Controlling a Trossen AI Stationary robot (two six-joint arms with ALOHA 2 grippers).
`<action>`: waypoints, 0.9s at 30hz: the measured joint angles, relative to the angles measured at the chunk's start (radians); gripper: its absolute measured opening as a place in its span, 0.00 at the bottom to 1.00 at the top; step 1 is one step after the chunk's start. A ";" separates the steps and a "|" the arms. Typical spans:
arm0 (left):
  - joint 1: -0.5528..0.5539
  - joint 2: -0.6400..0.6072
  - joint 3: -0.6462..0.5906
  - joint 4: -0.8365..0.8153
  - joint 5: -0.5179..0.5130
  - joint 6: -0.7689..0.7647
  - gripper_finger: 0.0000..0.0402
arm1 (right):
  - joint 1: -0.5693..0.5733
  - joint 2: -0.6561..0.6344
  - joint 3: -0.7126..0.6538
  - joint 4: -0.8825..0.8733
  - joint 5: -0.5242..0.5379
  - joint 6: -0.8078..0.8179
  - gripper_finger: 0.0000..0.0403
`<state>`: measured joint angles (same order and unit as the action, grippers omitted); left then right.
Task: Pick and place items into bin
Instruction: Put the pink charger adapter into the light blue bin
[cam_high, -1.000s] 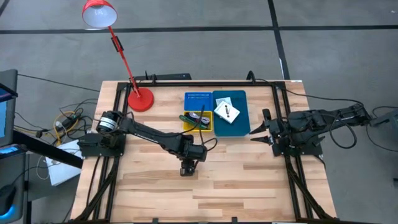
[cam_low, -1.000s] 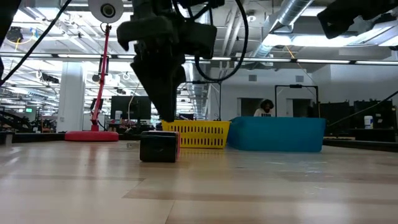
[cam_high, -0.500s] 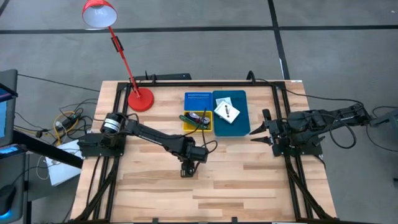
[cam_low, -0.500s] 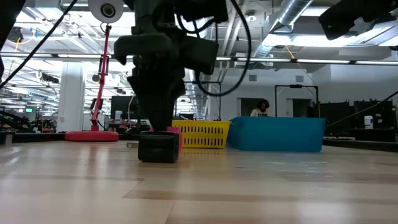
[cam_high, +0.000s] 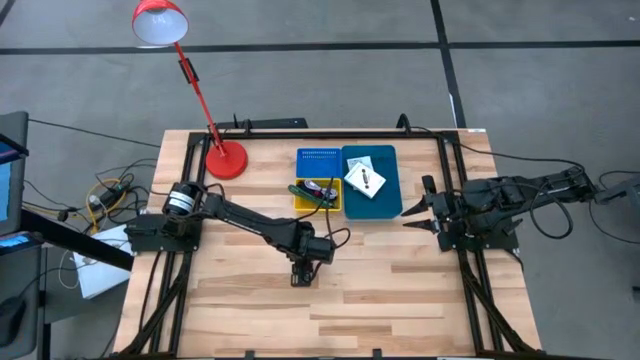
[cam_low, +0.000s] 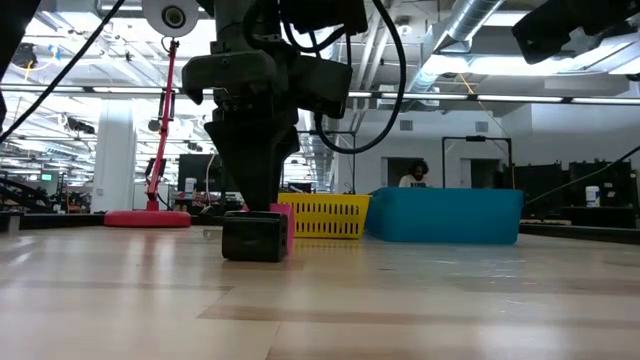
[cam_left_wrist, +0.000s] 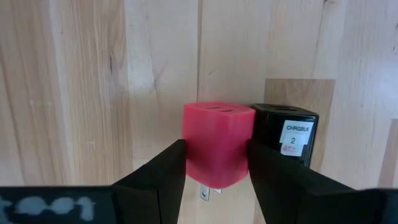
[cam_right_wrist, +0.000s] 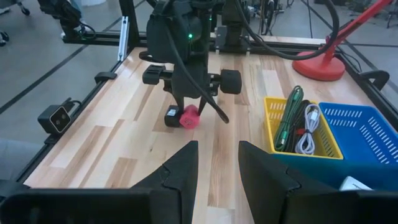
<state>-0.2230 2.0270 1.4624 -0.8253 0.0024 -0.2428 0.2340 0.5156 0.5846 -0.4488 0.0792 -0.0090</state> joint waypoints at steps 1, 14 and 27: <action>0.000 0.000 0.000 0.001 0.000 0.000 0.39 | 0.000 0.000 0.000 0.000 0.000 0.000 0.27; -0.001 0.002 -0.002 0.005 -0.017 0.000 0.39 | 0.000 0.000 0.000 0.000 0.000 0.000 0.27; -0.003 0.002 -0.003 0.007 -0.026 0.015 0.25 | 0.000 0.000 0.000 -0.001 0.000 0.000 0.27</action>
<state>-0.2259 2.0289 1.4597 -0.8185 -0.0232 -0.2278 0.2340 0.5159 0.5850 -0.4496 0.0792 -0.0086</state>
